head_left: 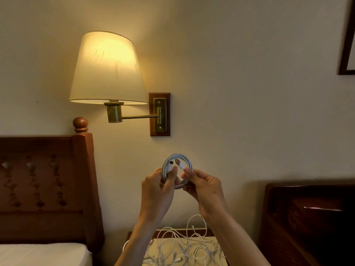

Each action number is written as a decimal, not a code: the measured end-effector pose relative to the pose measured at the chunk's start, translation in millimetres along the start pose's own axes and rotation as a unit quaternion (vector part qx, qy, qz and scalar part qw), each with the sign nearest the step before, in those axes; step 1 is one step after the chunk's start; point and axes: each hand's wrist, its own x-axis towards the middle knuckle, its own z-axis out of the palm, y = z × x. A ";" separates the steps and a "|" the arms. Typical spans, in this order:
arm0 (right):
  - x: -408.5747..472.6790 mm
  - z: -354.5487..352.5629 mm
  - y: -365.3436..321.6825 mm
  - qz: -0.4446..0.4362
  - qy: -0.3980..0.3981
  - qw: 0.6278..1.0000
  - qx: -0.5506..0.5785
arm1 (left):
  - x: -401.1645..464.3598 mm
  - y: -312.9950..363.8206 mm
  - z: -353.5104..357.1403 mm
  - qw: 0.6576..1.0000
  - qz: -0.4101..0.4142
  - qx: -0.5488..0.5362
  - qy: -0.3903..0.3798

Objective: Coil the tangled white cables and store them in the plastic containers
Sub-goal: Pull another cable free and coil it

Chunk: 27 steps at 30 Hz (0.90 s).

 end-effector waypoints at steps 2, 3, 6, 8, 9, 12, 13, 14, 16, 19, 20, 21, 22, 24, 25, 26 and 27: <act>-1.3 1.7 1.6 -0.010 0.012 1.000 -0.008 | -3.6 -3.6 5.3 0.990 0.046 0.086 0.101; -1.6 1.4 2.3 -0.021 0.024 0.999 -0.020 | -4.3 -3.0 5.2 0.982 0.059 0.113 0.137; -1.4 -2.1 4.1 -0.053 0.053 0.996 -0.054 | -3.8 -10.8 3.6 0.967 0.137 0.138 0.167; -1.4 -3.9 5.3 -0.068 0.064 0.993 -0.075 | -4.6 -14.0 3.2 0.950 0.204 0.152 0.183; -1.2 -4.1 6.1 -0.072 0.068 0.992 -0.081 | -4.6 -16.1 3.4 0.942 0.226 0.153 0.194; -1.4 -5.5 8.3 -0.072 0.076 0.991 -0.083 | -7.0 -21.9 4.3 0.928 0.273 0.155 0.202; -0.9 -7.2 8.1 -0.071 0.078 0.991 -0.082 | -7.5 -24.5 5.1 0.928 0.280 0.152 0.193; 0.1 -9.4 7.5 -0.071 0.081 0.991 -0.081 | -8.0 -23.5 4.8 0.937 0.272 0.134 0.175; 1.6 -13.6 5.9 -0.071 0.084 0.990 -0.087 | -7.2 -19.4 3.5 0.967 0.203 0.055 0.145; 3.2 -19.2 7.0 -0.069 0.062 0.987 -0.129 | -2.2 -17.5 2.4 0.986 -0.001 -0.148 0.082; 3.4 -21.4 7.9 -0.065 0.051 0.988 -0.131 | -1.5 -17.5 1.6 0.974 -0.063 -0.209 0.059; 3.6 -23.6 8.5 -0.059 0.041 0.990 -0.123 | -0.7 -18.5 0.1 0.960 -0.112 -0.253 0.040; 3.2 -25.5 9.2 -0.050 0.033 0.992 -0.110 | -0.2 -20.2 -1.5 0.950 -0.146 -0.276 0.020; 0.7 -28.6 11.3 -0.034 0.021 0.995 -0.089 | -0.5 -23.1 -5.9 0.936 -0.193 -0.291 -0.034; -1.3 -30.0 13.3 -0.032 0.016 0.996 -0.087 | -0.7 -26.6 -7.5 0.926 -0.214 -0.304 -0.063; -2.7 -31.3 16.4 -0.031 0.011 0.996 -0.087 | -1.5 -30.6 -9.0 0.910 -0.241 -0.327 -0.086; -3.9 -32.7 19.0 -0.030 0.005 0.996 -0.088 | -3.0 -34.4 -9.8 0.888 -0.268 -0.360 -0.103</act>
